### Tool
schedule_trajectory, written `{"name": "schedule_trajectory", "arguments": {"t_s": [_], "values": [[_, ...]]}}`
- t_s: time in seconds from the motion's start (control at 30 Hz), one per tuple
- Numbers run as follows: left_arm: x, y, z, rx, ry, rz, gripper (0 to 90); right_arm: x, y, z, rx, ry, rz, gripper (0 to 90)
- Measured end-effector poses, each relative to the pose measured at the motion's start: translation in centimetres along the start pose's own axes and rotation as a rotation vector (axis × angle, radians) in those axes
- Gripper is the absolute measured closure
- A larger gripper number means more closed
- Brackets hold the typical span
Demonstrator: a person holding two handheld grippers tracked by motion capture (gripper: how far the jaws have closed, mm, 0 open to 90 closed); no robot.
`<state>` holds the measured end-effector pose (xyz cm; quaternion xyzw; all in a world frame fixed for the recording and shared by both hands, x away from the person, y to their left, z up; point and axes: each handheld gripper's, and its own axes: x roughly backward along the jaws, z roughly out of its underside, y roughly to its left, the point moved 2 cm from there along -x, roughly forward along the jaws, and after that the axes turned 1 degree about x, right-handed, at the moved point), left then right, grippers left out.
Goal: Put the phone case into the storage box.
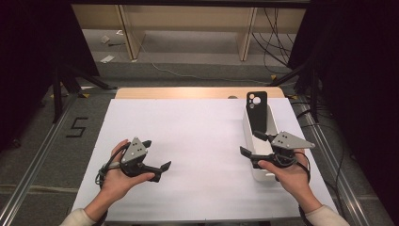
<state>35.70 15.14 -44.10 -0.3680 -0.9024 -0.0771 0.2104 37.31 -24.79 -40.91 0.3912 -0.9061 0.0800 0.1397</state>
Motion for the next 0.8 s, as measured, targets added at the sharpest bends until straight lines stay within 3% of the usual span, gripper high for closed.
{"name": "schedule_trajectory", "arguments": {"t_s": [0.8], "values": [[-0.08,-0.03,-0.09,0.008,-0.004,0.000,0.0,0.54,-0.30,0.27,-0.013,-0.020,-0.013,22.7]]}}
